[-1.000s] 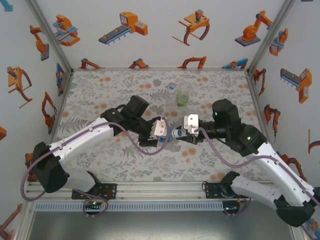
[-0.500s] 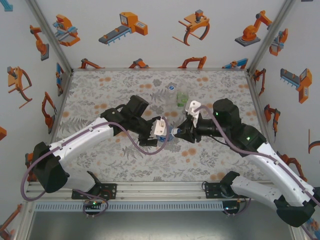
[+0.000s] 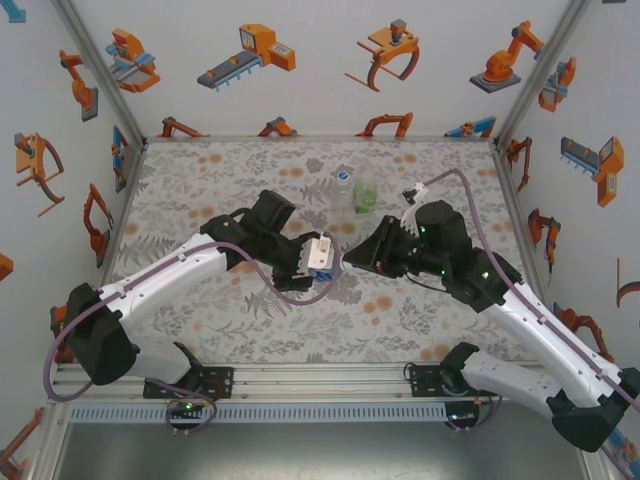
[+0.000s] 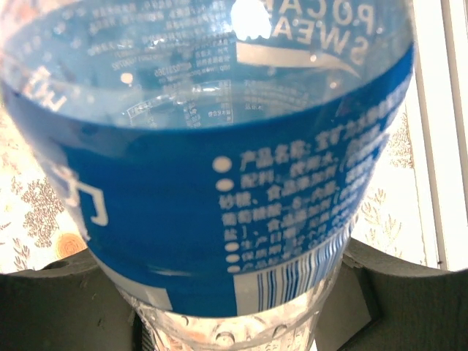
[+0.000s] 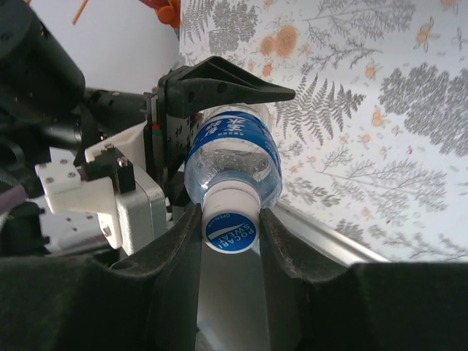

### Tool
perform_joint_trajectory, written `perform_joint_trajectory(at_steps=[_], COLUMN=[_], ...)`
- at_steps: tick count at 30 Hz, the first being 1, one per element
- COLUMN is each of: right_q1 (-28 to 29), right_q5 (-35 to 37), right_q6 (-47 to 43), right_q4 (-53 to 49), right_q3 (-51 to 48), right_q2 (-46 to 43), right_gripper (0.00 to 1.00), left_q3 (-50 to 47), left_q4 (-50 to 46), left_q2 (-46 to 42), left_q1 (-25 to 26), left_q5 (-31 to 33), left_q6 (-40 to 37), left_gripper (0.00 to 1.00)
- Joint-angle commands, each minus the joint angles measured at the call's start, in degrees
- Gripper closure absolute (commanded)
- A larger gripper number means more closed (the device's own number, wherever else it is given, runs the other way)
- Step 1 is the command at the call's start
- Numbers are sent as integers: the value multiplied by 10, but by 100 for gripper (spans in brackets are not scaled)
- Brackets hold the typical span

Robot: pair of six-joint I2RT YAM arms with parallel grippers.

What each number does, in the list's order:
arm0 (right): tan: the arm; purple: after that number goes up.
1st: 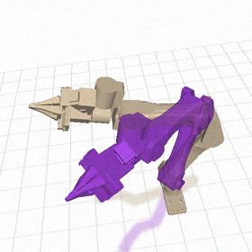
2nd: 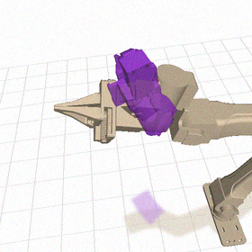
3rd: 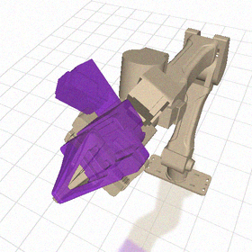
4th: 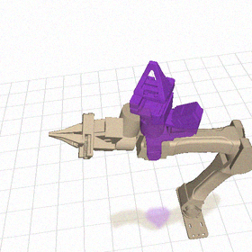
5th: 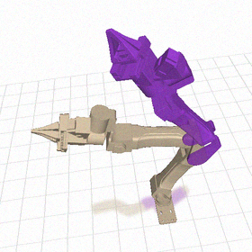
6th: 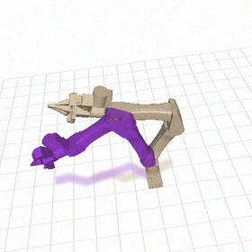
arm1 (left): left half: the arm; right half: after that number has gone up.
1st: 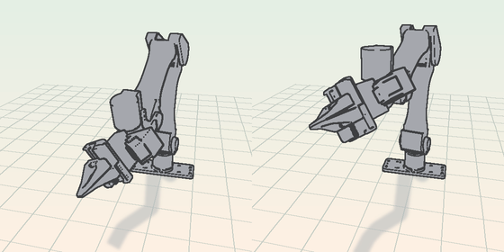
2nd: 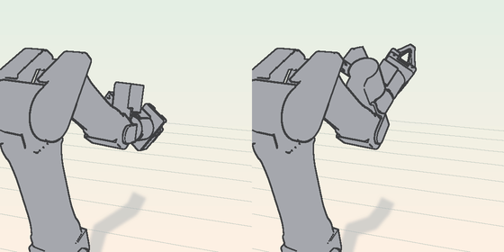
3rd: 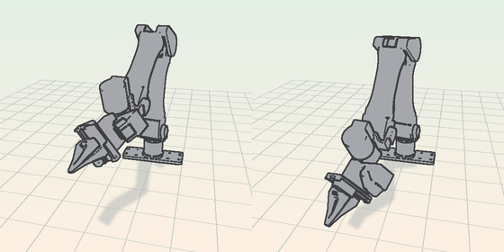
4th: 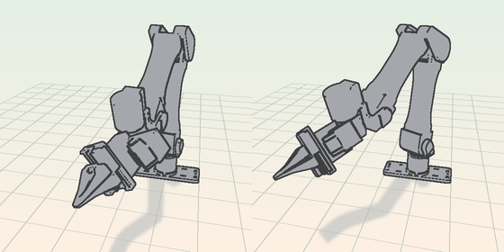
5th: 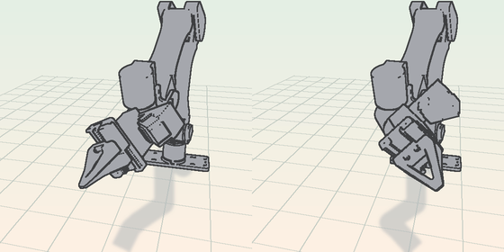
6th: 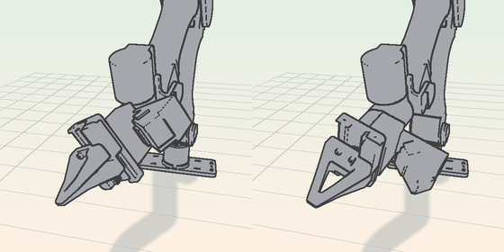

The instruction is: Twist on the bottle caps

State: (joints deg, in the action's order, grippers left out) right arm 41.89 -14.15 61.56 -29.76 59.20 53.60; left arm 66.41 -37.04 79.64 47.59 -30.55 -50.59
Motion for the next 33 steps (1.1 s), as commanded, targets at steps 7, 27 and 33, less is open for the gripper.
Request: perform_joint_trajectory(at_steps=[7,27,33], right_q1=[0,0,0], right_q5=[34,-244,-266], right_q6=[-122,-995,-1037], right_q4=[-4,-83,-89], right_q3=[48,91,75], right_q2=[10,-11,-6], right_gripper=[59,48,51], left_q3=[18,16,16], left_q4=[19,19,19], left_q2=[-6,-6,-9], left_q1=[12,12,12], left_q5=[-56,-56,-55], left_q6=[-9,-12,-12], left_gripper=[100,100,100])
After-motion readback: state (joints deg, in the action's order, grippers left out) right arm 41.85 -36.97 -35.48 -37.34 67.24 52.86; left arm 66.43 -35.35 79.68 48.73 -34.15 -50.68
